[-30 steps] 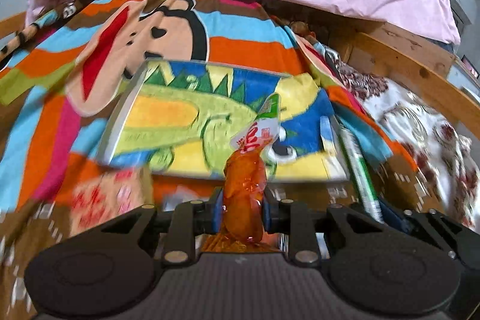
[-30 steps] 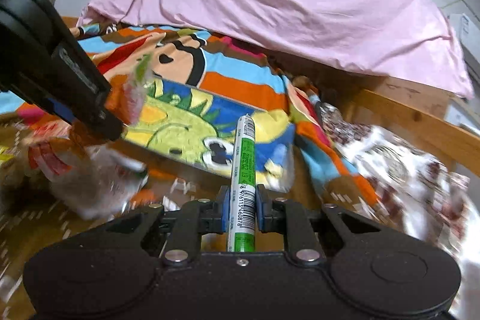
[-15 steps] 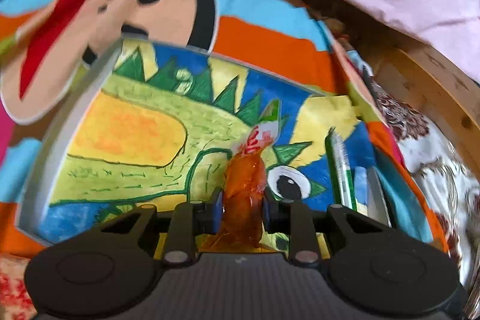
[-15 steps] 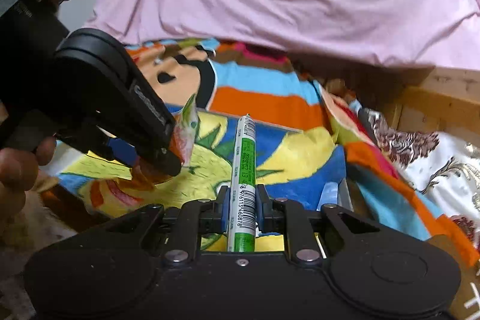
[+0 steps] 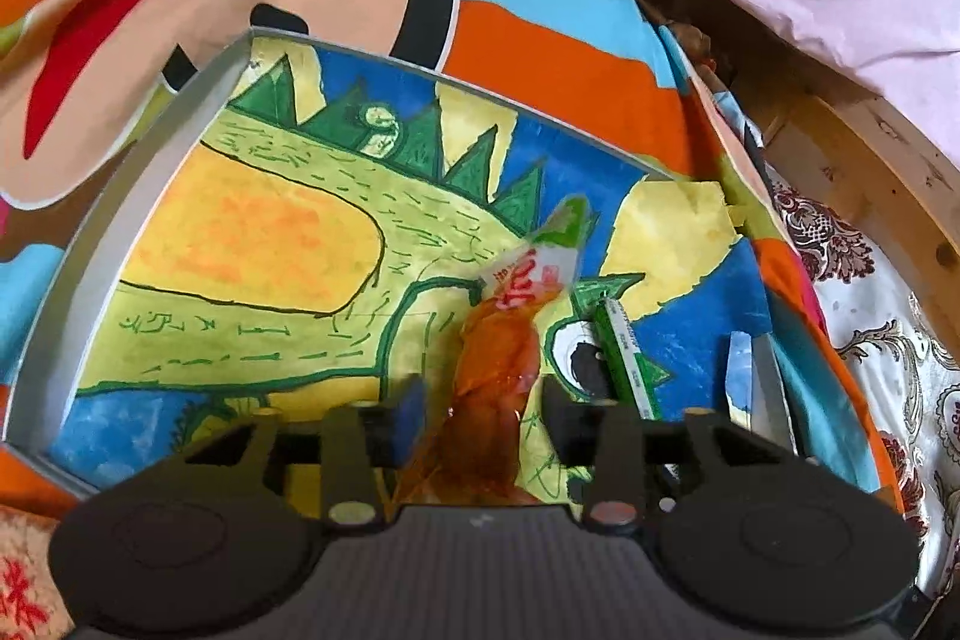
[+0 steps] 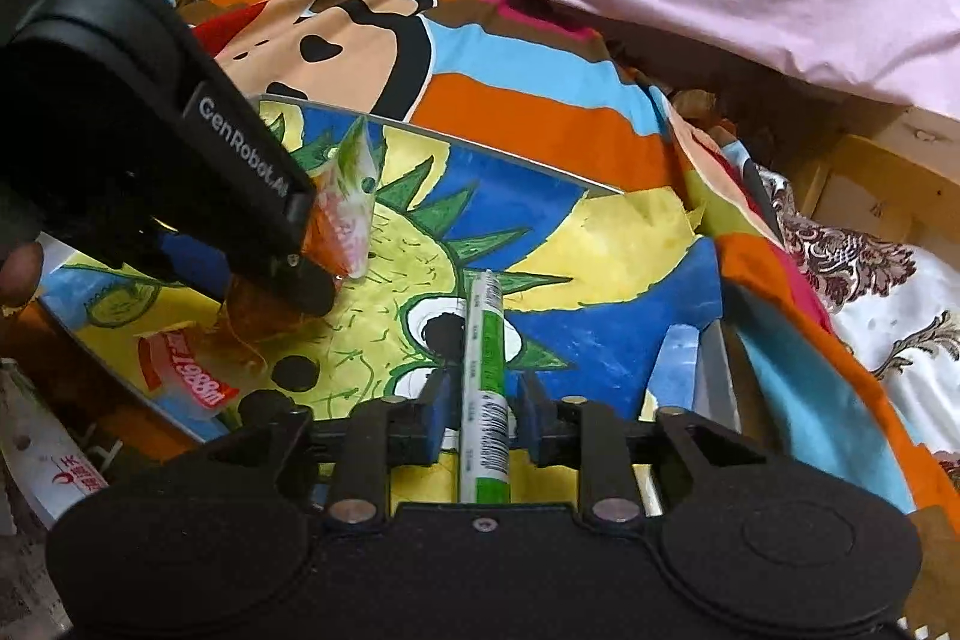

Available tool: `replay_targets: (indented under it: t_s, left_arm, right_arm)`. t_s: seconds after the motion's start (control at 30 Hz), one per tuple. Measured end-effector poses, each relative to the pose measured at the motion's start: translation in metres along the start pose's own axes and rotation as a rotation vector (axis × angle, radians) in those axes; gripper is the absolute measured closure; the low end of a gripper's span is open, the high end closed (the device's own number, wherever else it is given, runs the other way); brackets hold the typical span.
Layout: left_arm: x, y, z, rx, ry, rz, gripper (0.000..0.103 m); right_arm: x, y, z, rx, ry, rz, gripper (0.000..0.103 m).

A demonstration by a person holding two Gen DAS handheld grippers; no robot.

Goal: Organize snacks
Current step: 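Carry the orange pack into the tray with the left tool while the right tool drops the marker, then lift both open tools away from the tray back over the snacks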

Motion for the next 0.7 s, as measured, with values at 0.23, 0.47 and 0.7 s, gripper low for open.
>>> replay_targets:
  t_s: [0.23,0.47,0.7]
  left_arm:
    - [0.011,0.036,-0.01,0.003,-0.005,-0.101,0.012]
    - [0.028,0.102,-0.021,-0.037,-0.033,-0.204,0.001]
    - [0.058,0.19,-0.026,-0.167,-0.095,-0.309,0.0]
  right_arm:
    - [0.002,0.037,-0.03,0.041,-0.091,-0.041,0.029]
    - [0.004,0.099,-0.062,0.006,-0.276,-0.103,0.008]
    - [-0.023,0.171,-0.056,-0.039,-0.255,-0.194,0.001]
Point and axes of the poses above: each gripper's, at about its wrist camera, not at the fingertips, and y roughly against the way its jaws point, z to its left, x to its underside, the point moved 4 cm from there along -y, roughly the way its jaws point, and after that the axes turned 6 degrees about x, right-handed, at the moved point
